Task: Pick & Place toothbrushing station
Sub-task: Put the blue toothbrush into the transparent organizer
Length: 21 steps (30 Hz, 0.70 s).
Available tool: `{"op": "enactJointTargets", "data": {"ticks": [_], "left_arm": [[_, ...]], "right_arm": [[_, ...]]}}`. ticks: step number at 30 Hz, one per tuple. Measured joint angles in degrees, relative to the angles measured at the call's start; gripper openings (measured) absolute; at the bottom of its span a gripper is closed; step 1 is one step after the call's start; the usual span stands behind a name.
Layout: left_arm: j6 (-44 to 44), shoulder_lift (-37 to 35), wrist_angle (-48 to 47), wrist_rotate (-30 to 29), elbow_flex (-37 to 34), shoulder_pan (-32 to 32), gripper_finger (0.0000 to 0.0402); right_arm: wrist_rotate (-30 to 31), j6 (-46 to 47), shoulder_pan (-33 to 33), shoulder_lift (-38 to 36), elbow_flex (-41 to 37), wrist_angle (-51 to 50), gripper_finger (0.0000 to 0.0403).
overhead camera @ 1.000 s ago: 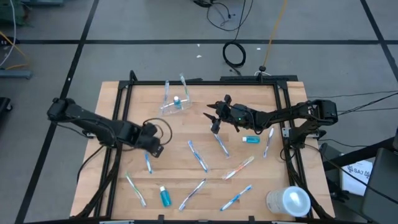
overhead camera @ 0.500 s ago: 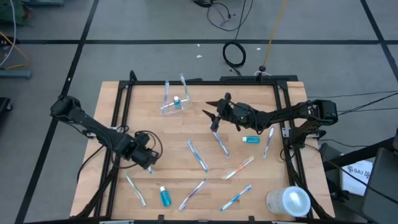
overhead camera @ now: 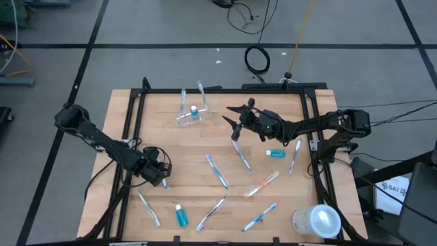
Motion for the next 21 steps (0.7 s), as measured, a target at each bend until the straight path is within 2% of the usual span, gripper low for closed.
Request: {"op": "enactJointTargets", "data": {"ticks": [6,10,13,18,21], "left_arm": [[0.89,0.05,-0.33,-1.14,-0.30,-0.04,0.0076],[1.63,0.15,0.99,-5.39,-0.60,0.00,0.0025],[3.69,0.23,1.66,-11.91,-0.20,0.10,0.0009],[10.94,-1.89,2.07,-24.73,3.25,0.91,0.0025],[17.18,-3.70,1.79,-32.26,5.63,2.51,0.0016]], "right_arm": [[0.00,0.00,-0.13,0.00,0.00,-0.63,0.0187],[0.00,1.10,-0.13,0.00,0.00,-0.70,0.0187],[0.00,1.51,-0.11,0.00,0.00,-0.70,0.0187],[-0.02,1.49,-0.11,0.00,0.00,-1.07,0.0187],[0.00,1.49,-0.11,0.00,0.00,-1.55,0.0187]]}}
